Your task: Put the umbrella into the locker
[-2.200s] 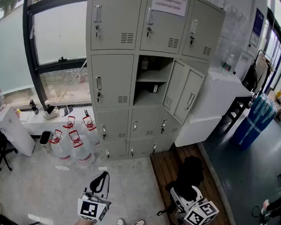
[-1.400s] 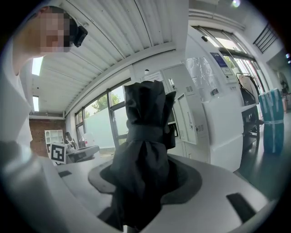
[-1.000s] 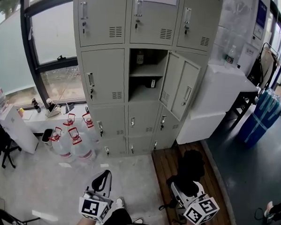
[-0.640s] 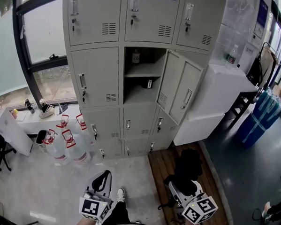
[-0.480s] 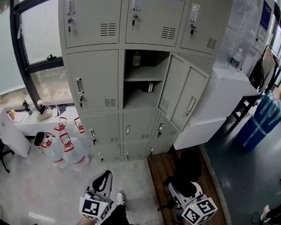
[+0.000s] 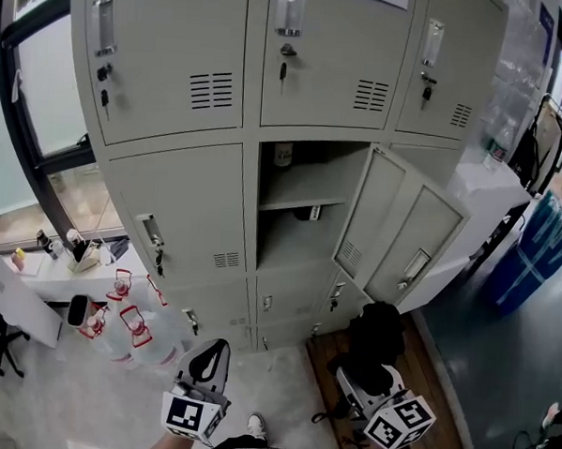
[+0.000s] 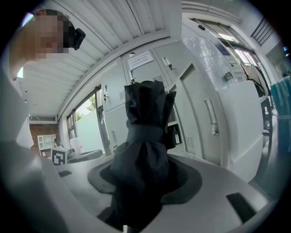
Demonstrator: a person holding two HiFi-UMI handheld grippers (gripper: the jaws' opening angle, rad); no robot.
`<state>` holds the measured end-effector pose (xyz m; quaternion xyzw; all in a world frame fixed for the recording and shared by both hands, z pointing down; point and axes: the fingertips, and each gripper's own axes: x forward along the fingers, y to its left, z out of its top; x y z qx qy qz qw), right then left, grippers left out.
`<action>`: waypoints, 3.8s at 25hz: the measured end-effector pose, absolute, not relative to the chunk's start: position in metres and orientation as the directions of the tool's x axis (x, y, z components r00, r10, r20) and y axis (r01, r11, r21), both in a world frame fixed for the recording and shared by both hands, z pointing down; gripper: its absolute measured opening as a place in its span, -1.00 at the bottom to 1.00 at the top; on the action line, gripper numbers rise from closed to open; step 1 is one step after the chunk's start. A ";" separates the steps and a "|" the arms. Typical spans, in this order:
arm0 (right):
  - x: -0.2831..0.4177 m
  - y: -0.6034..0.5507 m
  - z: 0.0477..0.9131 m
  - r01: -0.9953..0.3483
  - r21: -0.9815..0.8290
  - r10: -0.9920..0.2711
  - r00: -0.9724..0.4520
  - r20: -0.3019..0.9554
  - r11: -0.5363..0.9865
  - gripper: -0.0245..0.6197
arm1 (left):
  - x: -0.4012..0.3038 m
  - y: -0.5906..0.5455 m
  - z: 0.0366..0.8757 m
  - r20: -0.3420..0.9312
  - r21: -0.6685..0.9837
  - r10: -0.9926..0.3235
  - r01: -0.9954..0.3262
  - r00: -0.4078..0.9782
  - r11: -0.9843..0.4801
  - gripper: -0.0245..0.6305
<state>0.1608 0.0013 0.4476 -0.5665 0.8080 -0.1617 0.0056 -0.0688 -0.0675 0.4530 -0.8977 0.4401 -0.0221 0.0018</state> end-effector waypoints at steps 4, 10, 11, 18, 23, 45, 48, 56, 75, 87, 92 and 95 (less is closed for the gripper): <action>0.150 -0.036 0.444 -0.920 -0.258 -0.921 -0.345 0.180 0.295 -0.19 | -0.073 -0.114 0.451 0.021 -0.011 -0.773 -0.773 0.634 -0.635 -0.84; 0.153 -0.068 0.439 -0.933 -0.238 -0.924 -0.321 0.206 0.271 -0.19 | -0.062 -0.152 0.467 0.044 0.048 -0.750 -0.751 0.660 -0.659 -0.84; 0.155 -0.073 0.438 -0.933 -0.235 -0.925 -0.320 0.205 0.271 -0.19 | -0.059 -0.156 0.469 0.052 0.052 -0.746 -0.748 0.664 -0.662 -0.84; 0.170 -0.119 0.427 -0.917 -0.213 -0.908 -0.377 0.182 0.338 -0.19 | -0.038 -0.181 0.454 0.007 0.023 -0.771 -0.771 0.637 -0.637 -0.84; 0.175 -0.165 0.411 -0.895 -0.159 -0.883 -0.440 0.162 0.417 -0.19 | -0.035 -0.191 0.441 -0.017 0.019 -0.812 -0.812 0.584 -0.584 -0.84; 0.193 -0.284 0.370 -0.924 0.062 -0.912 -0.360 0.198 0.378 -0.19 | -0.029 -0.185 0.452 -0.029 0.082 -0.811 -0.807 0.584 -0.584 -0.84; 0.189 -0.302 0.372 -0.923 0.064 -0.907 -0.359 0.220 0.380 -0.19 | -0.037 -0.183 0.454 -0.023 0.089 -0.821 -0.817 0.570 -0.570 -0.84; 0.184 -0.351 0.372 -0.920 0.138 -0.904 -0.318 0.285 0.367 -0.18 | -0.053 -0.182 0.451 -0.038 0.087 -0.838 -0.833 0.545 -0.546 -0.84; 0.161 -0.426 0.379 -0.889 0.306 -0.899 -0.212 0.385 0.340 -0.18 | -0.064 -0.193 0.449 -0.026 0.130 -0.857 -0.849 0.514 -0.513 -0.84; 0.121 -0.441 0.386 -0.716 0.510 -0.848 -0.223 0.482 0.478 -0.17 | -0.059 -0.197 0.451 -0.044 0.138 -0.841 -0.831 0.539 -0.540 -0.84; 0.116 -0.450 0.392 -0.651 0.554 -0.825 -0.213 0.524 0.520 -0.16 | -0.065 -0.200 0.449 -0.040 0.127 -0.849 -0.840 0.527 -0.527 -0.84; 0.110 -0.455 0.394 -0.598 0.588 -0.813 -0.203 0.546 0.544 -0.15 | -0.067 -0.201 0.449 -0.029 0.116 -0.855 -0.848 0.518 -0.517 -0.84</action>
